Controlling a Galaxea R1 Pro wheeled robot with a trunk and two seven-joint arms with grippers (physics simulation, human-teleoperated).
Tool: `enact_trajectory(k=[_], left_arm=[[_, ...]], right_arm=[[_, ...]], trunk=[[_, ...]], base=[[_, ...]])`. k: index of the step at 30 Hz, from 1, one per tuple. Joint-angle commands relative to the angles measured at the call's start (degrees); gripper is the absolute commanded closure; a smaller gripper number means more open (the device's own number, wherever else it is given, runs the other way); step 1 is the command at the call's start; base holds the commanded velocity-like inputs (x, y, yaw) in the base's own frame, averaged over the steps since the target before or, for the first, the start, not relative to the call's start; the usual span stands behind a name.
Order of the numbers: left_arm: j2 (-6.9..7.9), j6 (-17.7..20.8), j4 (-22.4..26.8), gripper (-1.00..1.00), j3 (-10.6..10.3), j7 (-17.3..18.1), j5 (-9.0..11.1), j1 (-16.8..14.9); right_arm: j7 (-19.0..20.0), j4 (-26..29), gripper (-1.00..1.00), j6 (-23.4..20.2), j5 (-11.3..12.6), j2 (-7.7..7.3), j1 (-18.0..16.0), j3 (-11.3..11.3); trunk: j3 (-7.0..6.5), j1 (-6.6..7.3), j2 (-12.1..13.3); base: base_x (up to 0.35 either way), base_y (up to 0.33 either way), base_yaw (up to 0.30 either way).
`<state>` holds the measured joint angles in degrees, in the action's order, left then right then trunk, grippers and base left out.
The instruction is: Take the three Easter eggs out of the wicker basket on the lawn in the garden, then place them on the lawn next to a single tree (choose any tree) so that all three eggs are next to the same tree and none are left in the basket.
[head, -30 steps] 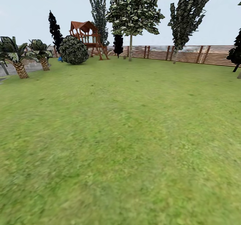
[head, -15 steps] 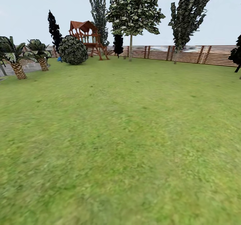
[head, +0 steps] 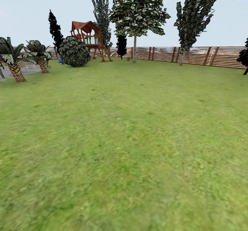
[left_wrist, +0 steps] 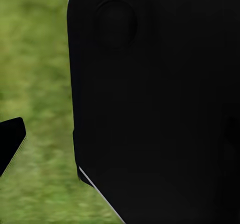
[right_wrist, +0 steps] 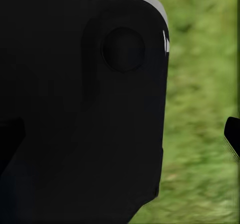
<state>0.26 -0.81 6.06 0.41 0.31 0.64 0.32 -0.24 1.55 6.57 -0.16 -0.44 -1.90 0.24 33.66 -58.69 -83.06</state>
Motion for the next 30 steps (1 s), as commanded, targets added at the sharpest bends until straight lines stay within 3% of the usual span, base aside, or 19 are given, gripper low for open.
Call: enact_trajectory(k=[1,30], left_arm=[[0.00,-0.07,0.09,-1.00,0.03,0.02,0.06,0.03],[0.00,-0.07,0.09,-1.00,0.03,-0.01,0.07,0.03]], right_arm=[[-0.02,-0.05,-1.00,0.19,-0.02,0.00,-0.03,0.02],[-0.02,-0.05,-1.00,0.20,-0.37,0.00,-0.03,0.02]], trunk=[[0.04,-0.03,-0.02],[0.04,-0.03,-0.02]], base=[[0.327,0.000,0.000],[0.327,0.000,0.019]])
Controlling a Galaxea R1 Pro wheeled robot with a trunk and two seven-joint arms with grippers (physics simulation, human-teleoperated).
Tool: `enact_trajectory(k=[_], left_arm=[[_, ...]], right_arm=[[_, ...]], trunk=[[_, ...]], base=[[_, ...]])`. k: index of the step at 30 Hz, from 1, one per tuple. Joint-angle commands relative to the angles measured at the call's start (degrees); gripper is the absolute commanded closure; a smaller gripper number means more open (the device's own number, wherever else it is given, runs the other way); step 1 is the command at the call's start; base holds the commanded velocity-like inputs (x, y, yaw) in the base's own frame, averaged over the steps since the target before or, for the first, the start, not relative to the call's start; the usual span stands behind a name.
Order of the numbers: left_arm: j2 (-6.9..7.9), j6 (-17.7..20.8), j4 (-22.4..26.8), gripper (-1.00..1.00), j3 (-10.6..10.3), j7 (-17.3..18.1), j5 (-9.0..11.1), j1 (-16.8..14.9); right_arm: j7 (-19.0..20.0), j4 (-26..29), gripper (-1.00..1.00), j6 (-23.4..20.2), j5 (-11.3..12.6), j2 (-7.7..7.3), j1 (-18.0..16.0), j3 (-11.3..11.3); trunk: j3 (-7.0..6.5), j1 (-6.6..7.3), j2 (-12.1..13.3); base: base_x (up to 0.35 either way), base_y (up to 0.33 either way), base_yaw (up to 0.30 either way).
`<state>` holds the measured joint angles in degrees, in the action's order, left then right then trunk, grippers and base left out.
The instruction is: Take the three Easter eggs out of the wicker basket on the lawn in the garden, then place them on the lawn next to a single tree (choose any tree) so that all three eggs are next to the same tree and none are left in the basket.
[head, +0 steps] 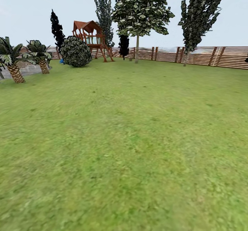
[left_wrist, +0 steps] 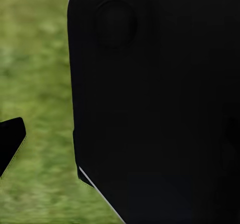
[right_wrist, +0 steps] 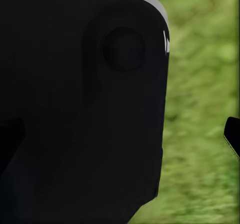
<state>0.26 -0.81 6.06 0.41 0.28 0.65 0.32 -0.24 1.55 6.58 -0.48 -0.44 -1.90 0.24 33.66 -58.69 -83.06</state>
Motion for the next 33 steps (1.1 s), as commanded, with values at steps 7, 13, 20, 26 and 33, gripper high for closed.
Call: enact_trajectory(k=[7,13,20,26,33], left_arm=[[0.00,-0.07,0.09,-1.00,0.03,0.04,0.05,0.03],[0.00,-0.07,0.09,-1.00,0.03,-0.01,0.06,0.03],[0.00,-0.07,0.09,-1.00,0.03,-0.01,0.06,0.03],[0.00,-0.07,0.09,-1.00,0.03,-0.01,0.07,0.03],[0.00,-0.07,0.09,-1.00,0.03,-0.01,0.06,0.03]], right_arm=[[-0.02,-0.05,-1.00,0.19,-0.05,0.00,-0.03,0.02],[-0.02,-0.05,-1.00,0.19,-0.05,0.00,-0.03,0.02],[-0.02,-0.05,-1.00,0.19,-0.05,0.00,-0.03,0.02],[-0.02,-0.05,-1.00,0.19,-0.05,0.00,-0.03,0.02],[-0.02,-0.05,-1.00,0.19,-0.05,0.00,-0.03,0.02]], trunk=[[0.04,-0.03,-0.02],[0.04,-0.03,-0.02],[0.04,-0.03,-0.02],[0.04,-0.03,-0.02],[0.04,-0.03,-0.02]], base=[[0.327,0.000,0.000],[0.327,0.000,0.000],[0.327,0.000,0.000],[0.327,0.000,0.000],[0.327,0.000,0.000]])
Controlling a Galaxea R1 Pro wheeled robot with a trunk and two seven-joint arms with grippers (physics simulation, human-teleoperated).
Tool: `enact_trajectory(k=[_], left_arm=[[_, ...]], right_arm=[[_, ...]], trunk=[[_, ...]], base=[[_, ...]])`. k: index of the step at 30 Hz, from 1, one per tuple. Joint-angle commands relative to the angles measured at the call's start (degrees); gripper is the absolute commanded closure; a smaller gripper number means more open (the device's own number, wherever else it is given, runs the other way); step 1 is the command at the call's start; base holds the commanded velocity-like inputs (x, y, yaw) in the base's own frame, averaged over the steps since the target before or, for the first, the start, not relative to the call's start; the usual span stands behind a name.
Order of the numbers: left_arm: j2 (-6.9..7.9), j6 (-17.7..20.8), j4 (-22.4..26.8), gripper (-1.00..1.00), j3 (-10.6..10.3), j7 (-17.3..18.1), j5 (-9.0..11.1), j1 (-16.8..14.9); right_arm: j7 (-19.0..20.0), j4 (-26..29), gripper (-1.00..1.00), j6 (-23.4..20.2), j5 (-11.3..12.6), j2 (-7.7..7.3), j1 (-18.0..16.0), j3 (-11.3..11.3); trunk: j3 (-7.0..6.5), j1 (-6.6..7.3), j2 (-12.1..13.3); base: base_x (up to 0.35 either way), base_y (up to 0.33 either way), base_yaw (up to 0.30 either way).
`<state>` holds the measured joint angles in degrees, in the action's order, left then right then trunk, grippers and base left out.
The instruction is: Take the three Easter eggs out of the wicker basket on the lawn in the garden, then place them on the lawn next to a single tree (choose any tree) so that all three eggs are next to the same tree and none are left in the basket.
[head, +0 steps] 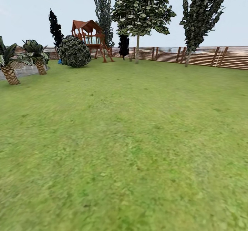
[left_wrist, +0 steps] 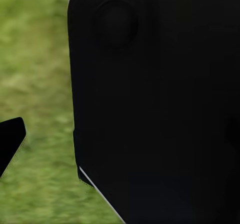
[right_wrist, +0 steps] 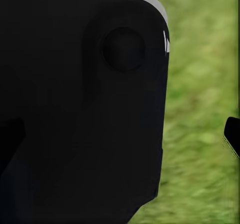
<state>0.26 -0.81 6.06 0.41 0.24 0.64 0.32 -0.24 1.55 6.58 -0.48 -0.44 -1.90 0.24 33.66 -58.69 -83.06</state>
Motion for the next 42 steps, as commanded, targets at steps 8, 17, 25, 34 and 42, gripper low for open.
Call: enact_trajectory(k=[8,17,25,34,42], left_arm=[[0.00,-0.07,0.09,-1.00,0.03,0.02,0.07,0.03],[0.00,-0.07,0.09,-1.00,0.03,0.02,0.07,0.03],[0.00,-0.07,0.09,-1.00,0.03,0.02,0.06,0.03],[0.00,-0.07,0.09,-1.00,0.03,0.02,0.06,0.03],[0.00,-0.07,0.09,-1.00,0.03,0.02,0.07,0.03]], right_arm=[[-0.02,-0.05,-1.00,0.19,-0.05,0.00,-0.03,0.02],[-0.02,-0.05,-1.00,0.19,-0.05,0.00,-0.03,0.02],[-0.02,-0.05,-1.00,0.19,-0.05,0.00,-0.03,0.02],[-0.02,-0.05,-1.00,0.19,0.04,0.00,-0.03,0.02],[-0.02,-0.05,-1.00,0.19,-0.05,0.00,-0.03,0.02]], trunk=[[0.04,-0.03,-0.02],[0.04,-0.03,-0.02],[0.04,-0.03,-0.02],[0.12,-0.03,-0.02],[0.22,-0.03,-0.02]], base=[[0.327,0.000,0.000],[0.327,0.000,0.000],[0.327,0.000,0.000],[0.328,0.000,0.000],[0.327,0.000,0.000]])
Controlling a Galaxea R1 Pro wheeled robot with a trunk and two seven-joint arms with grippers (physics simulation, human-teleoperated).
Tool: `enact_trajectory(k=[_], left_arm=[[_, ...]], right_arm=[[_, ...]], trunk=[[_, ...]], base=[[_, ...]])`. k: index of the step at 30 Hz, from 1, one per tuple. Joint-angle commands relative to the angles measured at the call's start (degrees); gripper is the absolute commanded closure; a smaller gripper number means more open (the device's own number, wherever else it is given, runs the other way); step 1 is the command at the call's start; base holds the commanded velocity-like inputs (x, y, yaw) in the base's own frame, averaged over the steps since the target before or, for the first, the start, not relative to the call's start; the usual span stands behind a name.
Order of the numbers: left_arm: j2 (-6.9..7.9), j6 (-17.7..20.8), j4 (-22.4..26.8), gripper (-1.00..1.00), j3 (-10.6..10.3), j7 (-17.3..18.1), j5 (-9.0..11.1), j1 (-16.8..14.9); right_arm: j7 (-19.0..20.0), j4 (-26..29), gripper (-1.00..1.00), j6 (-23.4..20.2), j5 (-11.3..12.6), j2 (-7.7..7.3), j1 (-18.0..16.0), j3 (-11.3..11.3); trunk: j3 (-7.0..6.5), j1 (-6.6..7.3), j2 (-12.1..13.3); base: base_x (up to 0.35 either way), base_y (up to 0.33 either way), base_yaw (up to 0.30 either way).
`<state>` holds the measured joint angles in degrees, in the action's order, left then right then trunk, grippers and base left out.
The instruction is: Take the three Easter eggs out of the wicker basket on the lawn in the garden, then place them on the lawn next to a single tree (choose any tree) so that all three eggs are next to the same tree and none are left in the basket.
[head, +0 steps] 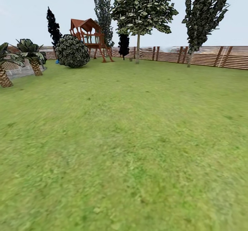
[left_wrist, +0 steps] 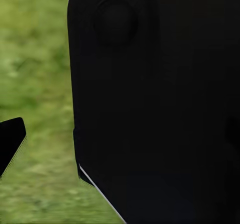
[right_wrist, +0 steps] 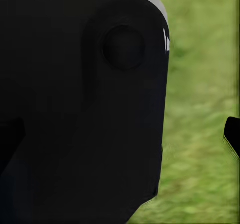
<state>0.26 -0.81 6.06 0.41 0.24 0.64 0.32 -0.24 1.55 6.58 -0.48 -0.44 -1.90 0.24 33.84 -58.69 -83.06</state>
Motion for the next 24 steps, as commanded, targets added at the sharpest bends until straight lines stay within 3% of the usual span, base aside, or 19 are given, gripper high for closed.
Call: enact_trajectory(k=[1,24], left_arm=[[0.00,-0.07,0.09,-1.00,0.03,0.02,0.06,0.03],[0.00,-0.07,0.09,-1.00,0.03,0.02,0.07,0.03]], right_arm=[[-0.02,-0.05,-1.00,0.19,-0.05,0.00,-0.03,0.02],[-0.02,-0.05,-1.00,0.19,-0.08,0.07,-0.03,0.07]], trunk=[[0.04,-0.03,-0.02],[0.04,-0.03,-0.02]], base=[[0.327,0.000,0.000],[0.327,0.000,0.000]])
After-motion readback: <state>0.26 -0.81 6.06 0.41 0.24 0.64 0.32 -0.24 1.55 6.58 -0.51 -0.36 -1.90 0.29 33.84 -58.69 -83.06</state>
